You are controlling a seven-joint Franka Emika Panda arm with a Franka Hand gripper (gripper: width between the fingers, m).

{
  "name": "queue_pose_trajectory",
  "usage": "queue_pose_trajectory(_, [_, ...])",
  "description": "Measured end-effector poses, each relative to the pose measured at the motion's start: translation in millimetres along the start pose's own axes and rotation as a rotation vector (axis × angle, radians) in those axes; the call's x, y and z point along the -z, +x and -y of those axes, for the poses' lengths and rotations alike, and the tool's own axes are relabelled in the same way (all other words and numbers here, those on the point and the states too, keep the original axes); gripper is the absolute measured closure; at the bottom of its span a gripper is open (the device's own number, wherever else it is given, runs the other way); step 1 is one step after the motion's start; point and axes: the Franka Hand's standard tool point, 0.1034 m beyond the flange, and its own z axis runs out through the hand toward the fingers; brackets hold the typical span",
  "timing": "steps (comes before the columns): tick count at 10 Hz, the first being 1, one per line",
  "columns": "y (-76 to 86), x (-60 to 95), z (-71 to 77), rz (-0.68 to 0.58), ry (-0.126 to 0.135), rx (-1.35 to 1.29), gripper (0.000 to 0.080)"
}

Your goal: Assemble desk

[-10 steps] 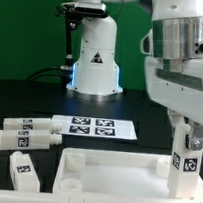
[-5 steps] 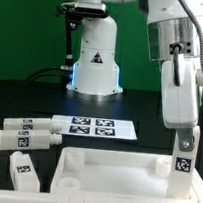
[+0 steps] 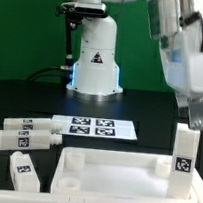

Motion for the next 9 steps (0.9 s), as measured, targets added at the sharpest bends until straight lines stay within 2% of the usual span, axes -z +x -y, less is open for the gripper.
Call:
queue_pose_trajectory(2, [-1.2,-5.5,-2.4,-0.003,-0.005,0.005,0.0151])
queue_pose_trajectory(5, [-1.1,-5.4,-2.2,-0.003,-0.005,0.018,0.0151])
queue_pose_trajectory(6, [7.3,-0.4,0.6,-0.002,0.001,0.140,0.0151])
queue_pose_trajectory(7, [27.9,11.2,3.8,0.002,0.019,0.298,0.0151])
queue_pose_trajectory(8, [57.4,23.7,5.4,0.010,0.057,0.382,0.0151])
queue_pose_trajectory(9, [72.5,28.8,7.8,0.001,0.063,0.472,0.0151])
